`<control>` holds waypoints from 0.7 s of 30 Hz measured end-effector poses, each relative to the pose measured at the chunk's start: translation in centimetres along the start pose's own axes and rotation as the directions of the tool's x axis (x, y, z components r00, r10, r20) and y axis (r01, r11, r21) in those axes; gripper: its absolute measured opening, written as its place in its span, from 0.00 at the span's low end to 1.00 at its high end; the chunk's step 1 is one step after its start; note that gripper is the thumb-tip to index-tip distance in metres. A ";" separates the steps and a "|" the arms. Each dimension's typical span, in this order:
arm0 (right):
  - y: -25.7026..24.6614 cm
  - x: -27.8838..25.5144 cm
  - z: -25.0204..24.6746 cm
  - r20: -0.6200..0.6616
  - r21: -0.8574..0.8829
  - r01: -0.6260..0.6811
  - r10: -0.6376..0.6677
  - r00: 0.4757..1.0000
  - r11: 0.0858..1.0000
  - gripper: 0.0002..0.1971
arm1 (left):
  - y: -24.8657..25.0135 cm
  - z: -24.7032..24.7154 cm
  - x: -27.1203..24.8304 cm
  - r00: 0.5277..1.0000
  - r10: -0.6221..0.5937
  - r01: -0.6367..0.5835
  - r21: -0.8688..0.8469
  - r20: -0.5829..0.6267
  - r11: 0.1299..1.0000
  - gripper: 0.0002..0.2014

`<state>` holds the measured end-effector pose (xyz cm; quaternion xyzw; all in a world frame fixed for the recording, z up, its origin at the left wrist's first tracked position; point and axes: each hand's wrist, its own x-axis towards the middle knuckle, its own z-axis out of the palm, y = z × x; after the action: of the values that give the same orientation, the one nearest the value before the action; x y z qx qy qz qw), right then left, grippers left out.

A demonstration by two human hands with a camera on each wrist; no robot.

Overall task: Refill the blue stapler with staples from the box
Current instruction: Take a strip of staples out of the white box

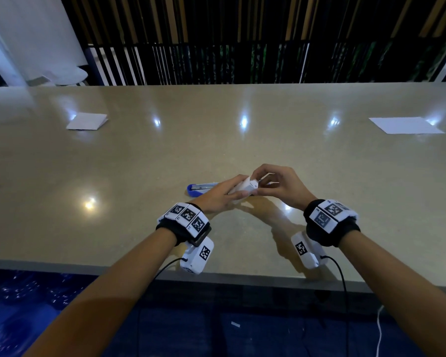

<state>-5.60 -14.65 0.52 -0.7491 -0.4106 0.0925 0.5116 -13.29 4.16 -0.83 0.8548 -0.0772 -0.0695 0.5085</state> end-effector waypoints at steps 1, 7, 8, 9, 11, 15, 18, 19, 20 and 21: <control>0.0 0.0 0.0 -0.001 -0.002 0.004 -0.004 1.000 1.000 0.12 | 0.2 0.0 0.1 1.000 0.007 -0.007 -0.017 0.000 1.000 0.14; -0.1 0.3 0.1 -0.009 -0.148 0.044 -0.046 0.999 0.988 0.12 | 0.3 -0.2 0.7 1.000 0.012 -0.011 0.097 -0.010 0.995 0.13; -0.1 0.3 0.1 0.001 -0.188 0.058 -0.059 0.998 0.980 0.12 | 0.3 -0.2 0.8 1.000 0.021 -0.020 0.136 -0.004 0.991 0.15; -0.1 0.3 0.2 0.007 -0.219 0.068 -0.068 0.998 0.973 0.12 | 0.3 -0.2 0.9 1.000 0.024 -0.024 0.171 0.001 0.985 0.16; 0.0 0.3 0.4 0.012 -0.268 0.087 -0.087 0.996 0.960 0.12 | 0.4 -0.3 1.0 0.999 0.032 -0.032 0.226 0.003 0.974 0.17; 0.2 0.2 0.6 0.017 -0.329 0.112 -0.112 0.994 0.938 0.12 | 0.2 -0.3 1.2 0.999 0.034 -0.036 0.290 0.013 0.956 0.18; 0.4 0.1 0.7 0.015 -0.341 0.110 -0.112 0.994 0.934 0.13 | 0.0 -0.3 1.3 0.999 0.040 -0.045 0.303 0.022 0.952 0.17; 0.5 0.0 0.7 0.013 -0.344 0.112 -0.114 0.993 0.932 0.13 | -0.1 -0.3 1.4 0.999 0.046 -0.051 0.307 0.024 0.950 0.17; 0.6 0.0 0.7 0.011 -0.343 0.112 -0.115 0.993 0.933 0.13 | -0.2 -0.3 1.4 0.998 0.053 -0.059 0.310 0.026 0.949 0.17; 0.7 -0.1 0.7 0.007 -0.337 0.108 -0.112 0.994 0.935 0.14 | -0.2 -0.3 1.4 0.998 0.059 -0.066 0.308 0.031 0.949 0.16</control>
<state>-5.69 -14.32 -0.45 -0.8018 -0.4584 -0.0125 0.3832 -11.82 4.24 -0.86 0.9201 -0.1195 -0.0493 0.3698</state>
